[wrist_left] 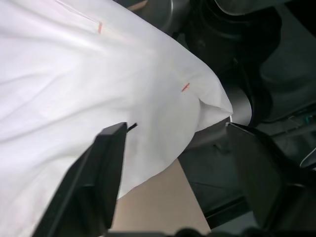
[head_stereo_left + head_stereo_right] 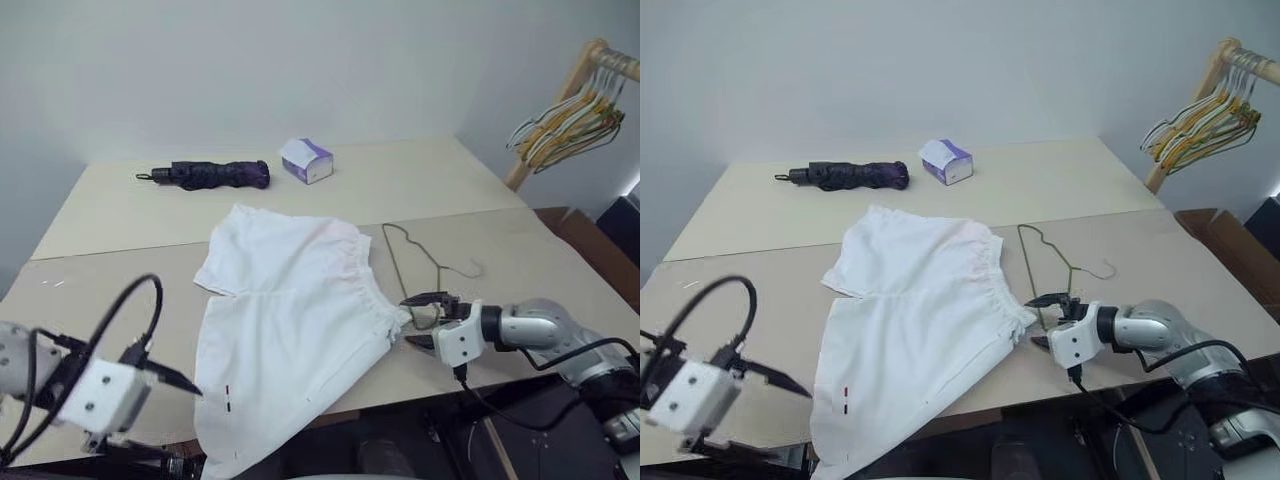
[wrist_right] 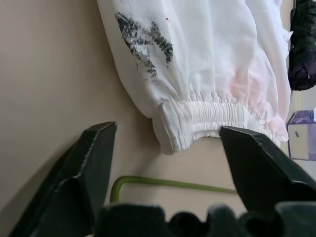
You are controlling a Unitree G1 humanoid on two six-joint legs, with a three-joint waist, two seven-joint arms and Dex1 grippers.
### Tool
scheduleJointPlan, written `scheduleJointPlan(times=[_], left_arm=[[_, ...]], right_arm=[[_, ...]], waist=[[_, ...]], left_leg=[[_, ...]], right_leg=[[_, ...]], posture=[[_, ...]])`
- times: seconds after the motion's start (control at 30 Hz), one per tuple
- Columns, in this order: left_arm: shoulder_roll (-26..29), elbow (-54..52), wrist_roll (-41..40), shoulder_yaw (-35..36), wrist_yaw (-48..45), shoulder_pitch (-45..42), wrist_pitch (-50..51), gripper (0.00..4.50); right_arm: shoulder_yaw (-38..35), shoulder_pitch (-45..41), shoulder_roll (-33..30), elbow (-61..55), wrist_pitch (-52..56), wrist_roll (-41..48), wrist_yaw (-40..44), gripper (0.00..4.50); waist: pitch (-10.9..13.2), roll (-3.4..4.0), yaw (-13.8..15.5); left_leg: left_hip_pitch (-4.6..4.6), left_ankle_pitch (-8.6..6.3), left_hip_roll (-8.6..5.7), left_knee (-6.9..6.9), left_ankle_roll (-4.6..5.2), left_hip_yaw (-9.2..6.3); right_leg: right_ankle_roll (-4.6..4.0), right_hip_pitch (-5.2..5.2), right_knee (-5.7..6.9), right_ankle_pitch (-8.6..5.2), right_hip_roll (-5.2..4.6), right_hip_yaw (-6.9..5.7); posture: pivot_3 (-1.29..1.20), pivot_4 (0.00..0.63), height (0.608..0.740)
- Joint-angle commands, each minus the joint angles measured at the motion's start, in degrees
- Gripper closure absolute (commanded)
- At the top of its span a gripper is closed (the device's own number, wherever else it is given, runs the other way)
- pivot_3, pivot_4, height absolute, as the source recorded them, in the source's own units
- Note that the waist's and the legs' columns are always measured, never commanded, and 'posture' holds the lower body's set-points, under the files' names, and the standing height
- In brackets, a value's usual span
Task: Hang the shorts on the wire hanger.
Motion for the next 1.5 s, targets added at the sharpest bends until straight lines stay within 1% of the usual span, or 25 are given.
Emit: scheduleJointPlan(times=[0.03,0.1,0.13,0.17,0.23,0.3,0.37,0.47,0.53,0.67,0.77,0.8,0.87,0.9,1.0,1.23,1.27,1.4,1.5], left_arm=[[0.8,4.8,-3.5,-1.7,0.2,-8.5,4.5,0.01],[-0.1,7.1,-6.2,-4.1,2.3,-15.8,9.7,0.01],[-1.4,8.3,-7.7,-5.5,3.9,-19.9,12.4,0.01],[-2.8,9.2,-8.8,-6.8,5.5,-23.5,14.7,0.01],[-5.5,10.2,-11.0,-8.4,8.4,-28.9,19.3,0.01],[-9.6,10.0,-13.3,-9.6,13.4,-33.6,23.9,0.01],[-12.8,9.0,-14.8,-10.4,16.6,-36.3,27.2,0.01],[-17.0,8.0,-14.4,-12.4,20.0,-39.2,29.4,0.01],[-18.9,7.9,-13.6,-13.5,20.7,-40.4,29.5,0.01],[-20.6,7.7,-12.9,-14.8,21.5,-41.6,30.5,0.01],[-21.1,7.7,-12.2,-15.2,21.4,-41.7,30.2,0.01],[-21.1,7.7,-12.0,-15.2,21.4,-41.7,30.2,0.0],[-21.2,7.6,-11.8,-15.1,21.6,-41.7,30.1,0.0],[-21.3,7.5,-11.6,-15.0,21.7,-41.6,30.0,0.0],[-21.5,7.3,-11.1,-14.9,22.0,-41.4,29.8,0.0],[-22.1,7.6,-10.1,-15.4,21.8,-41.6,29.0,0.0],[-22.3,7.9,-9.8,-15.7,21.5,-41.8,28.7,0.0],[-23.4,9.1,-8.2,-16.8,21.1,-43.1,27.6,0.0],[-25.1,10.3,-7.2,-17.7,21.9,-44.7,27.0,0.0]], right_arm=[[-4.3,2.3,-2.5,-6.1,7.3,6.6,3.4,0.0],[-7.0,5.1,-3.8,-10.4,16.3,12.5,6.2,0.0],[-9.0,6.5,-4.3,-12.9,22.5,16.4,6.9,0.0],[-11.0,7.6,-4.4,-15.2,28.3,19.3,7.0,0.0],[-14.4,8.9,-4.3,-18.2,36.4,22.7,6.3,0.0],[-16.7,8.9,-3.6,-21.4,47.9,23.5,3.3,0.0],[-17.1,8.1,-3.2,-24.5,60.2,23.4,0.9,0.0],[-15.3,3.1,0.2,-26.7,81.4,24.4,-3.8,0.0],[-13.6,-0.1,2.9,-27.2,91.9,24.4,-5.9,0.0],[-10.8,-2.4,8.5,-25.2,96.6,23.3,-7.5,0.0],[-6.8,-4.1,10.1,-21.8,97.8,19.2,-9.9,0.0],[-6.3,-4.8,10.8,-20.1,98.1,18.3,-10.9,0.17],[-6.1,-5.9,11.9,-17.3,98.6,17.5,-12.2,0.56],[-6.4,-6.4,12.3,-16.2,99.0,17.2,-12.8,0.85],[-7.1,-6.8,11.9,-15.8,99.7,16.9,-12.8,1.78],[-7.8,-4.5,10.0,-17.8,98.8,16.8,-11.4,4.22],[-7.7,-4.3,9.8,-17.8,98.7,16.8,-11.3,4.46],[-8.2,-4.2,9.2,-18.3,98.1,16.7,-10.7,4.46],[-9.9,-4.2,8.8,-19.5,97.2,16.1,-12.1,4.46]], waist=[[0.0,0.0,0.3],[0.0,0.0,0.5],[0.0,0.0,0.8],[0.0,-0.01,0.7],[0.0,-0.01,0.7],[0.0,0.0,0.7],[-0.1,-0.02,0.6],[-0.1,-0.06,0.2],[-0.1,-0.05,0.0],[-0.1,-0.05,0.1],[-0.1,-0.02,0.1],[-0.2,-0.06,0.1],[-0.3,-0.16,0.1],[-0.3,-0.21,0.1],[-0.4,-0.22,0.4],[-0.4,-0.22,0.4],[-0.4,-0.22,0.4],[-0.4,-0.22,0.4],[-0.4,-0.22,0.4]], left_leg=[[0.0,-0.02,0.0,0.0,0.0,0.0],[-0.02,-0.06,-0.02,0.02,0.03,0.0],[-0.03,-0.07,-0.02,0.02,0.03,0.0],[-0.04,-0.07,-0.04,0.04,0.03,0.0],[-0.02,-0.07,-0.04,0.04,0.03,0.01],[-0.01,-0.07,-0.03,0.06,0.03,0.0],[-0.01,-0.08,-0.02,0.06,0.03,-0.01],[-0.08,-0.13,0.01,0.06,-0.06,-0.01],[-0.15,-0.15,0.0,0.06,-0.09,0.01],[-0.25,-0.15,-0.02,0.07,-0.09,-0.01],[-0.51,-0.15,-0.12,0.13,-0.09,0.0],[-0.64,-0.14,-0.17,0.24,-0.09,-0.01],[-0.65,-0.14,-0.2,0.31,-0.09,0.0],[-0.64,-0.14,-0.2,0.31,-0.09,-0.01],[-0.62,-0.14,-0.21,0.31,-0.09,-0.04],[-0.66,-0.15,-0.26,0.31,-0.08,-0.07],[-0.65,-0.15,-0.25,0.31,-0.08,-0.07],[-0.64,-0.15,-0.24,0.31,-0.08,-0.08],[-0.65,-0.15,-0.25,0.31,-0.08,-0.08]], right_leg=[[0.01,-0.01,0.0,-0.01,0.0,0.0],[0.06,-0.01,0.02,-0.04,-0.03,0.01],[0.08,-0.01,0.02,-0.05,-0.03,0.01],[0.08,0.0,0.01,-0.05,-0.06,0.01],[0.09,0.01,0.06,-0.05,-0.07,0.03],[0.09,0.0,0.1,-0.05,-0.06,0.04],[0.09,-0.03,0.14,-0.05,-0.05,0.05],[0.08,-0.14,0.15,-0.04,-0.02,0.11],[0.07,-0.2,0.12,-0.04,-0.03,0.18],[0.07,-0.3,0.1,-0.04,-0.05,0.16],[0.08,-0.55,0.14,-0.03,-0.13,0.17],[0.09,-0.72,0.2,-0.02,-0.16,0.17],[0.13,-0.72,0.21,0.01,-0.17,0.2],[0.13,-0.69,0.19,0.01,-0.16,0.19],[0.13,-0.64,0.17,0.02,-0.17,0.16],[0.14,-0.65,0.15,0.02,-0.21,0.13],[0.14,-0.63,0.14,0.02,-0.2,0.13],[0.14,-0.62,0.15,0.02,-0.17,0.12],[0.15,-0.62,0.13,0.02,-0.19,0.12]], posture=[[-0.1,0.0,0.74],[-0.1,0.0,0.74],[-0.1,0.0,0.74],[-0.11,0.0,0.74],[-0.12,0.0,0.74],[-0.14,0.0,0.74],[-0.14,0.0,0.74],[-0.16,0.0,0.74],[-0.16,0.0,0.74],[-0.16,0.0,0.74],[-0.16,0.0,0.74],[-0.15,0.0,0.74],[-0.15,0.0,0.74],[-0.14,0.0,0.74],[-0.14,0.0,0.74],[-0.15,0.0,0.74],[-0.15,0.0,0.74],[-0.16,0.0,0.74],[-0.17,0.0,0.74]])
